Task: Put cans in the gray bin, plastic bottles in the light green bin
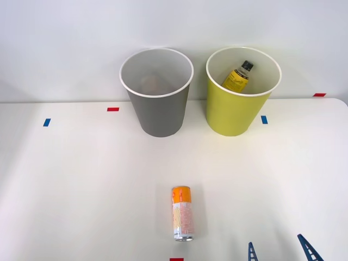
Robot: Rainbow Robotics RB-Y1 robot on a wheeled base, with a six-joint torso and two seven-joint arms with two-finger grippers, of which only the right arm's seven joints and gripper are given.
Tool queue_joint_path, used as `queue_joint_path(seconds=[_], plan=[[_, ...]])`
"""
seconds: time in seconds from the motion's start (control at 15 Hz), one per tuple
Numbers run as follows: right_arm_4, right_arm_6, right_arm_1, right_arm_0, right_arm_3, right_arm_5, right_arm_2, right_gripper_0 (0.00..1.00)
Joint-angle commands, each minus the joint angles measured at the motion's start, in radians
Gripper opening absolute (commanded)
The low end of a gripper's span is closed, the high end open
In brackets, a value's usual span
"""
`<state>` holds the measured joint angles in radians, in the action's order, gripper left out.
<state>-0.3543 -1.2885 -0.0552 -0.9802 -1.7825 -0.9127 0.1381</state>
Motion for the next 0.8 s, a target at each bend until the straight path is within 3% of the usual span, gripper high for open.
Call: queue_joint_path(seconds=[0.07,0.8], plan=[[0.0,0.0,0.0,0.0,0.0,0.0,0.0,1.0],[0.0,0.0,0.0,0.0,0.0,0.0,0.0,1.0]])
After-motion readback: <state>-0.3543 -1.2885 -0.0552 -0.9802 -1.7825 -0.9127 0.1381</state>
